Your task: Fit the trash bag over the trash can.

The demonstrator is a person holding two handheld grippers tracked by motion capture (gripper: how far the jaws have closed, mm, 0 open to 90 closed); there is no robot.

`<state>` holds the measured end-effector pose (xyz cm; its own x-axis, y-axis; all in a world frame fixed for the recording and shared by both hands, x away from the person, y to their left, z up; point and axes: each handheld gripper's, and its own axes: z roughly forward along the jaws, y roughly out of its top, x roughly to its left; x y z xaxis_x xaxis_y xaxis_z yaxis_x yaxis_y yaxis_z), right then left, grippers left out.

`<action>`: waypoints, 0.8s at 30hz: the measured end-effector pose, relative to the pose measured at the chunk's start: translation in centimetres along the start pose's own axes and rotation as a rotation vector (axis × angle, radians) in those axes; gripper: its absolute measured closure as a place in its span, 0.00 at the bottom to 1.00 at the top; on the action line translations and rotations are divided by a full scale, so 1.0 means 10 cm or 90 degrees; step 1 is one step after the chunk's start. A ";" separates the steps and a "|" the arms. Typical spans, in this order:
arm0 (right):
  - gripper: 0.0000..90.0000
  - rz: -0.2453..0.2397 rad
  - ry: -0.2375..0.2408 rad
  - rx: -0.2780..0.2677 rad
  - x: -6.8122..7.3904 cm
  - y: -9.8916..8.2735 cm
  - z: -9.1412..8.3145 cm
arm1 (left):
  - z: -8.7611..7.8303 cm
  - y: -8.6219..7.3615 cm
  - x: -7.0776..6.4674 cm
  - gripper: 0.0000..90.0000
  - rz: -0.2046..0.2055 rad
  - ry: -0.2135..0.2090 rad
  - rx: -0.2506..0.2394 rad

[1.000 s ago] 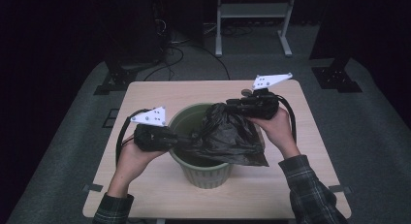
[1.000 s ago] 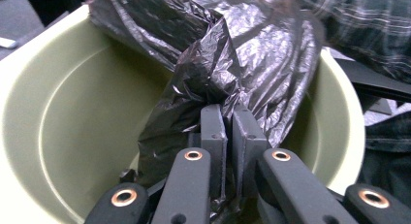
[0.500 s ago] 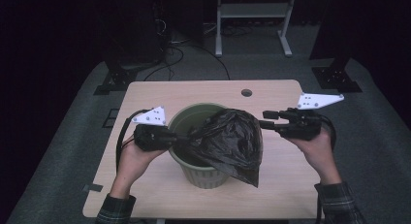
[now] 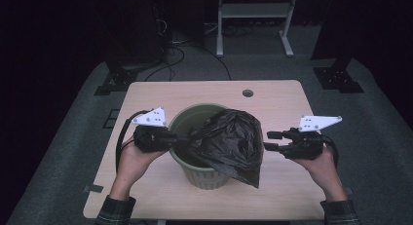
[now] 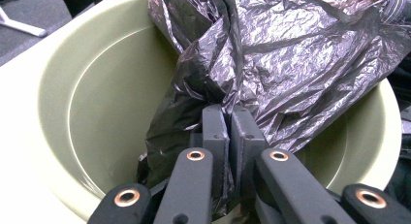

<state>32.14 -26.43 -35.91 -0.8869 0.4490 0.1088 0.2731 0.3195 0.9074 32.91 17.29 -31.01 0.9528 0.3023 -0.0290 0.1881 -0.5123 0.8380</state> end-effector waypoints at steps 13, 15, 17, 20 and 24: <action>0.85 -0.025 0.046 -0.021 0.06 0.19 0.18 | 0.03 0.01 -0.01 0.94 0.003 -0.004 0.007; 0.96 -0.028 0.058 -0.024 0.06 0.20 0.20 | 0.03 0.00 -0.01 0.94 0.005 -0.002 0.010; 1.00 -0.026 0.070 -0.031 0.06 0.21 0.22 | 0.03 0.00 -0.02 0.94 0.006 -0.001 0.011; 1.00 -0.021 0.079 -0.042 0.06 0.24 0.22 | 0.03 0.00 -0.01 0.94 0.006 -0.001 0.011; 1.00 -0.025 0.099 -0.071 0.08 0.42 0.25 | 0.04 0.01 -0.02 0.94 0.009 -0.003 0.014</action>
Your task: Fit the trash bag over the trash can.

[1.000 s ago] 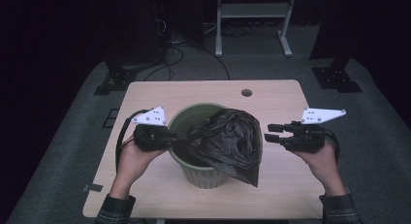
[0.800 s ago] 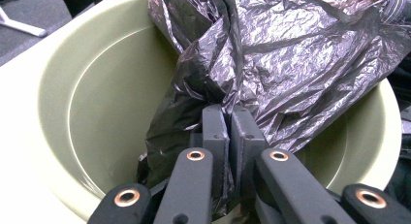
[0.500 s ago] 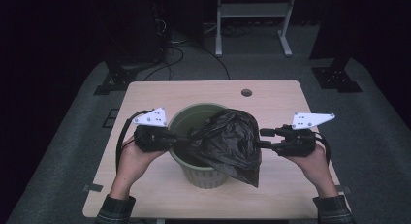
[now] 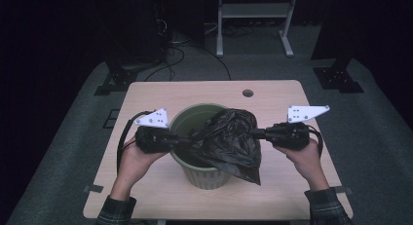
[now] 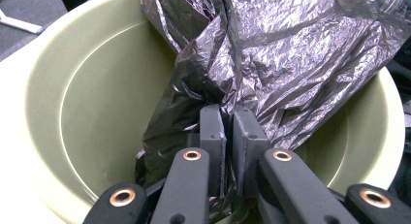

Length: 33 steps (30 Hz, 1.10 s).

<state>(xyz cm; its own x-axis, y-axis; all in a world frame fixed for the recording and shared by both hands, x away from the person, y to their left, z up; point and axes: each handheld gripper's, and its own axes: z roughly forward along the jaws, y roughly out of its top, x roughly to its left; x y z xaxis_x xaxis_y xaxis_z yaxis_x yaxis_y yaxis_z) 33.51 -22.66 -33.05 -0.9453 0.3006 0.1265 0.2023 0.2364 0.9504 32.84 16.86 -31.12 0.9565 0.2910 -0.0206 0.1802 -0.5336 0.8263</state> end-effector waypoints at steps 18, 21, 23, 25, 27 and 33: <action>1.00 -0.042 0.048 0.013 0.02 0.69 0.84 | 0.01 -0.01 -0.02 0.92 0.000 -0.010 0.006; 0.95 -0.047 0.040 0.013 0.04 0.71 0.80 | 0.00 -0.02 -0.02 0.92 -0.003 -0.008 0.006; 0.84 -0.047 0.026 0.007 0.05 0.69 0.71 | 0.00 -0.03 -0.01 0.92 -0.005 -0.007 0.008; 0.80 -0.042 0.022 0.004 0.04 0.67 0.65 | -0.01 -0.04 0.00 0.92 -0.007 -0.004 0.011; 0.66 -0.027 -0.007 -0.002 0.01 0.58 0.40 | -0.02 -0.07 0.01 0.93 -0.013 0.004 0.009; 0.59 -0.003 -0.023 -0.013 0.03 0.43 0.06 | -0.02 -0.08 0.01 0.93 -0.018 0.006 0.007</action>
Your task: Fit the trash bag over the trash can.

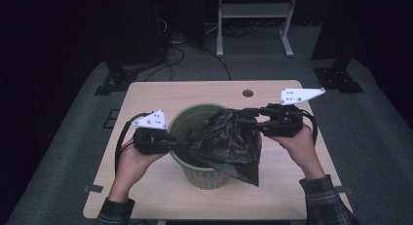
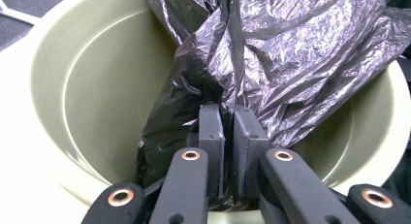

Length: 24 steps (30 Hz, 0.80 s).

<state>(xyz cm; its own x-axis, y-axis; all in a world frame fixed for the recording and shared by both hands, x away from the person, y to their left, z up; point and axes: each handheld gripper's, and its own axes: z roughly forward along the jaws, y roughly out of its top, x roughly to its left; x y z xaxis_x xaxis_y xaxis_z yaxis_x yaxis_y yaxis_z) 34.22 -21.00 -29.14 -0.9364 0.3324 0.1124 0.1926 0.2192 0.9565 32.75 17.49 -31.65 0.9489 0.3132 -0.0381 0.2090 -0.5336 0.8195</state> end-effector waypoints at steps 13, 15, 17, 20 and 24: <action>1.00 -0.001 0.028 0.072 0.10 -0.23 0.10 | 0.00 0.00 -0.02 1.00 0.002 -0.014 0.010; 1.00 -0.010 0.025 0.059 0.09 -0.15 0.19 | 0.01 0.00 -0.02 1.00 0.003 -0.019 0.015; 1.00 -0.019 0.032 0.044 0.09 -0.05 0.27 | 0.02 0.01 -0.02 1.00 0.002 -0.023 0.018; 1.00 -0.028 0.037 0.037 0.09 0.07 0.37 | 0.03 0.02 -0.03 1.00 0.003 -0.029 0.021; 1.00 -0.046 0.057 0.034 0.10 0.30 0.64 | 0.04 0.02 -0.03 1.00 0.002 -0.032 0.023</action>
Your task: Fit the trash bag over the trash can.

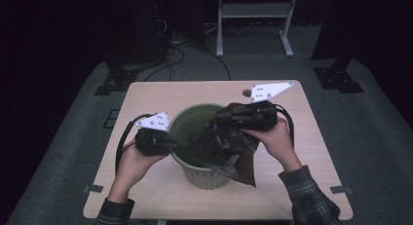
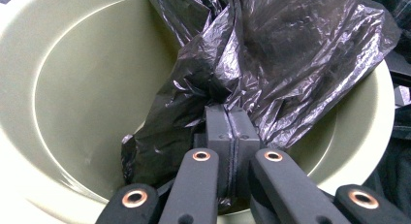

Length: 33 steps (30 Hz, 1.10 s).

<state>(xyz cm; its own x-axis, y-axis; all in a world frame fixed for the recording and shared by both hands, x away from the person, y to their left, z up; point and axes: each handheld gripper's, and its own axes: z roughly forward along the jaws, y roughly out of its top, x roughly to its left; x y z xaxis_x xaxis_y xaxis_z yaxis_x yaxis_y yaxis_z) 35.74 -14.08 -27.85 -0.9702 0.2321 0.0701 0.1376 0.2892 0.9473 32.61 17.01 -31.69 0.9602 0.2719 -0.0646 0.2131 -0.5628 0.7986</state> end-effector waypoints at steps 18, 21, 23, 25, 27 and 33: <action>0.78 0.005 0.003 0.010 -0.10 0.21 0.41 | 0.00 -0.02 -0.01 0.96 -0.001 -0.010 -0.012; 0.73 0.005 -0.011 -0.002 -0.08 0.20 0.19 | -0.02 -0.03 0.00 0.93 -0.008 -0.006 -0.014; 0.73 0.006 -0.016 -0.004 -0.08 0.19 0.14 | -0.02 -0.03 0.00 0.93 -0.008 -0.005 -0.015; 0.69 0.012 -0.030 -0.016 -0.07 0.13 -0.08 | -0.04 -0.04 0.01 0.92 -0.011 -0.005 -0.018; 0.67 0.015 -0.039 -0.017 -0.06 0.07 -0.17 | -0.05 -0.05 0.01 0.91 -0.012 -0.007 -0.026; 0.63 0.031 -0.050 -0.026 -0.07 -0.09 -0.35 | -0.11 -0.05 0.03 0.65 -0.021 0.006 -0.048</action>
<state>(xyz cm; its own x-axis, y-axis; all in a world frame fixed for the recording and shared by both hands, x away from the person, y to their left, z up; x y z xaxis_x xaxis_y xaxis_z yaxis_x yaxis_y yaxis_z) 35.57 -17.76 -27.65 -0.9436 0.3180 0.0924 0.1737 0.2377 0.9557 32.60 18.26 -31.42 0.9508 0.2974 -0.0865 0.2305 -0.4928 0.8390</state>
